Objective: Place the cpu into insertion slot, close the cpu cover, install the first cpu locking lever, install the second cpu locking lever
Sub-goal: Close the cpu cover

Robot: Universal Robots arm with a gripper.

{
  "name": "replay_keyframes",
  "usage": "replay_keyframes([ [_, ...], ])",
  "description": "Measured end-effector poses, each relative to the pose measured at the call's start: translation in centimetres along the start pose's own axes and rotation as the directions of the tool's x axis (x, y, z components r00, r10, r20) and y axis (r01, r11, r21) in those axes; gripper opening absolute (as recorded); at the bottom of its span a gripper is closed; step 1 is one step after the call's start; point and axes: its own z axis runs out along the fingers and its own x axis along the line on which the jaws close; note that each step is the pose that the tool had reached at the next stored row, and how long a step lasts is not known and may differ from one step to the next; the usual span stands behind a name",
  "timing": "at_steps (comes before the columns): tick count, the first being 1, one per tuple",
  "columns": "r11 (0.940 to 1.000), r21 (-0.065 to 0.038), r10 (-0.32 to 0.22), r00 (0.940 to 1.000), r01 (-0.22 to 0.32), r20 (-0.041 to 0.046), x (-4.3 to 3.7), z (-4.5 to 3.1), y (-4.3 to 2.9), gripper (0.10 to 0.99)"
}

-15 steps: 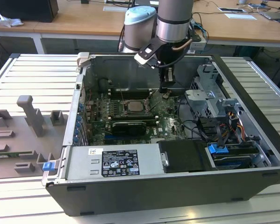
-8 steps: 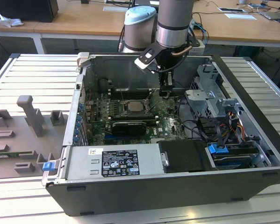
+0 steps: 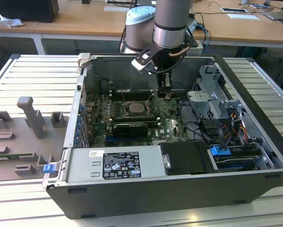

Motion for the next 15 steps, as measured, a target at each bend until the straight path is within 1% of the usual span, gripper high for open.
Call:
replay_keyframes([
  [5,1.0000,0.000,0.000,1.0000,0.000,-0.0001,-0.03,-0.06,-1.39,0.106],
  [6,1.0000,0.000,0.000,1.0000,0.000,-0.0001,-0.04,-0.07,-1.88,0.106],
  [11,1.0000,0.000,0.000,1.0000,0.000,-0.0001,-0.06,-0.05,-3.05,0.106],
  [12,1.0000,0.000,0.000,1.0000,0.000,-0.0004,-0.06,0.02,-3.54,0.106],
  [15,1.0000,0.000,0.000,1.0000,0.000,-0.0001,-0.07,0.38,-4.10,0.106],
])
